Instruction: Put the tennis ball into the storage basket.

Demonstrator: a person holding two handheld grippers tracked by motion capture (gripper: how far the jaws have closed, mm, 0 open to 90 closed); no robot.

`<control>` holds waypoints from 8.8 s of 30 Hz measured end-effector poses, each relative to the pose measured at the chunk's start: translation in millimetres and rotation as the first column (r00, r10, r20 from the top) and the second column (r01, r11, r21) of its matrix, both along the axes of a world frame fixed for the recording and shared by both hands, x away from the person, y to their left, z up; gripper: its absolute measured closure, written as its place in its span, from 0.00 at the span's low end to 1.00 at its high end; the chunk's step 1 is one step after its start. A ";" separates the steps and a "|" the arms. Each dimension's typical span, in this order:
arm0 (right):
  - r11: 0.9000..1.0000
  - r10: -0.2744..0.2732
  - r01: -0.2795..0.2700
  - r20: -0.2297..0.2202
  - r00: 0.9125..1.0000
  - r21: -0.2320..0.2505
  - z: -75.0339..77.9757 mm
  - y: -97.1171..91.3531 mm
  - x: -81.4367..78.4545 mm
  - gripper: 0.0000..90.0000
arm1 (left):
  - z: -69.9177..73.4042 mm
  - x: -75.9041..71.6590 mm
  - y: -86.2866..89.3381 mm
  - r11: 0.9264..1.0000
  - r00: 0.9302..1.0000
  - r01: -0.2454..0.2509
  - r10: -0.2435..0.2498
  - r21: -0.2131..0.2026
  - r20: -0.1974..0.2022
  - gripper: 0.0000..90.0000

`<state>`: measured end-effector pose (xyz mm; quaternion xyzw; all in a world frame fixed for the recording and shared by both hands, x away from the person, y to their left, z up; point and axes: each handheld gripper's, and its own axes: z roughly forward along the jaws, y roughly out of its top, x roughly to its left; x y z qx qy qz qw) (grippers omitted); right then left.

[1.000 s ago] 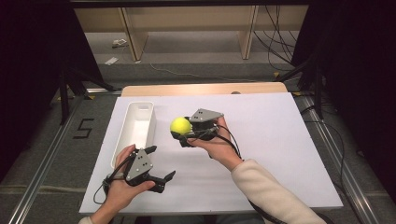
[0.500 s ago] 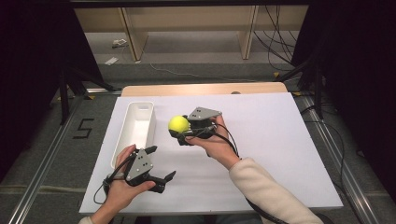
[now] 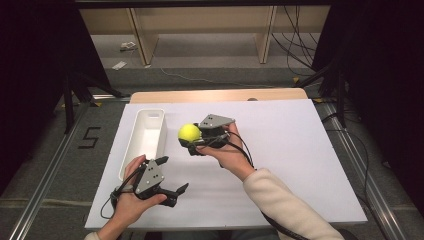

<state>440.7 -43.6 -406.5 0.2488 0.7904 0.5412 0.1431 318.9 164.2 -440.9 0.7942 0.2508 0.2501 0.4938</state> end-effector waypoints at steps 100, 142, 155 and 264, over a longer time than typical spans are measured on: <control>0.999 0.051 -0.051 -0.002 0.999 -0.011 15.4 45.3 14.4 0.30 | 1.1 -0.7 -0.8 1.000 1.000 0.008 -0.008 0.009 0.010 0.00; 0.998 0.069 -0.069 -0.005 0.998 -0.014 21.4 64.7 21.7 0.30 | 1.0 -0.9 -1.2 1.000 1.000 0.009 -0.009 0.008 0.007 0.00; 0.997 0.074 -0.074 -0.009 0.997 -0.019 21.5 68.9 22.7 0.30 | 0.6 -1.0 -1.5 1.000 1.000 0.010 -0.010 0.005 0.003 0.00; 0.990 0.130 -0.131 -0.030 0.991 -0.042 24.7 117.1 36.1 0.30 | 1.4 -2.2 -2.5 1.000 1.000 0.018 -0.018 0.006 0.008 0.00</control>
